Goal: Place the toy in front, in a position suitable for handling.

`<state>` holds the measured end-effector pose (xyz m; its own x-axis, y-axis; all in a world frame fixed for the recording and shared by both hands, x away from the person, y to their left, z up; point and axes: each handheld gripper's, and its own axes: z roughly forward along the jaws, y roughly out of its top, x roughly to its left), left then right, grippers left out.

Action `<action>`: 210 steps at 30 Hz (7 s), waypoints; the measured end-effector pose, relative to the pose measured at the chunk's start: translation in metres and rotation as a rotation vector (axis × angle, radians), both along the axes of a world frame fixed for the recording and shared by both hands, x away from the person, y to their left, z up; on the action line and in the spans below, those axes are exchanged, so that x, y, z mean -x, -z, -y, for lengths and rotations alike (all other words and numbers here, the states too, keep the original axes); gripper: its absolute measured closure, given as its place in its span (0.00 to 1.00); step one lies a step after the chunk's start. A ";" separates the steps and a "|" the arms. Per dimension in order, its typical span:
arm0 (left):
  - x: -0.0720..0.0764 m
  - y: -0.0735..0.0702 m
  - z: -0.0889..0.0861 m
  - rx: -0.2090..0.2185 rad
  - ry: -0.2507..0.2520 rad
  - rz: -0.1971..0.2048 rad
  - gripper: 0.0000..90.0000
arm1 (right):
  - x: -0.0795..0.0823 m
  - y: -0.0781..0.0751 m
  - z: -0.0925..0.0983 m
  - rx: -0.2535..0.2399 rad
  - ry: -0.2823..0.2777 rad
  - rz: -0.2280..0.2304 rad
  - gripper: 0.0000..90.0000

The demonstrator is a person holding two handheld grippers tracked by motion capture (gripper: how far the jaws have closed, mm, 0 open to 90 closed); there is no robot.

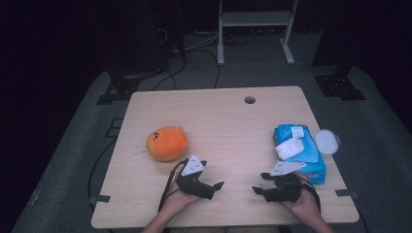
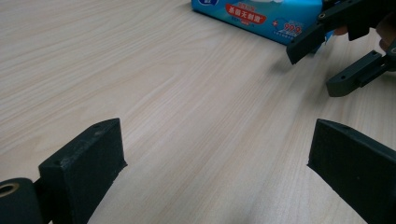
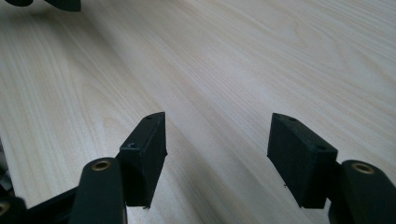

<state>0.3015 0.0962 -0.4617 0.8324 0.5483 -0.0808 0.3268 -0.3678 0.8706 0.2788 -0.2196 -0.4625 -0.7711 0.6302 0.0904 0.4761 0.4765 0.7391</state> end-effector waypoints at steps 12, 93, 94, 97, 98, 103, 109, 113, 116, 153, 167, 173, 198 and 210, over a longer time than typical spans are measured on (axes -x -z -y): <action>-0.008 -0.031 -0.017 0.031 0.001 0.064 0.05 | 0.004 -0.001 -0.002 0.022 0.002 0.013 0.39; -0.053 -0.078 -0.063 0.217 -0.088 0.041 0.42 | -0.001 -0.008 0.019 -0.006 0.080 0.036 0.39; -0.046 -0.076 -0.050 0.212 -0.049 0.041 0.42 | -0.001 -0.009 0.023 -0.009 0.091 0.037 0.39; -0.038 -0.073 -0.037 0.187 -0.022 0.047 0.42 | -0.002 -0.010 0.027 -0.015 0.103 0.044 0.39; -0.032 -0.068 -0.028 0.170 0.005 0.044 0.42 | -0.002 -0.012 0.033 -0.022 0.117 0.051 0.39; -0.025 -0.053 -0.014 0.156 0.035 0.018 0.42 | -0.001 -0.016 0.042 -0.040 0.140 0.065 0.39; -0.016 -0.028 0.002 0.123 0.092 -0.027 0.41 | 0.005 -0.028 0.049 -0.089 0.152 0.098 0.40; -0.012 -0.022 0.007 0.119 0.112 -0.021 0.41 | 0.007 -0.036 0.051 -0.094 0.150 0.125 0.40; -0.008 -0.020 0.006 0.121 0.118 -0.021 0.38 | 0.003 -0.044 0.058 -0.108 0.174 0.146 0.40; 0.006 -0.015 0.007 0.023 0.163 0.036 0.19 | -0.075 -0.029 0.094 -0.007 0.463 0.125 0.92; 0.005 -0.012 0.008 0.034 0.162 0.046 0.14 | -0.063 -0.051 0.108 -0.151 0.450 0.113 0.96; 0.005 -0.011 0.008 0.037 0.163 0.051 0.13 | -0.056 -0.061 0.109 -0.184 0.430 0.122 0.96; 0.004 -0.009 0.007 0.046 0.177 0.063 0.12 | 0.012 -0.137 -0.009 -0.252 -0.043 0.224 0.96; 0.005 -0.007 0.008 0.048 0.176 0.074 0.11 | 0.020 -0.131 -0.049 -0.425 -0.234 0.071 0.96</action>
<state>0.2970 0.0885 -0.4542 0.9199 0.3904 -0.0380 0.1952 -0.3716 0.9077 0.2587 -0.1709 -0.3311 -0.9013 0.3577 0.2445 0.3338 0.2134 0.9182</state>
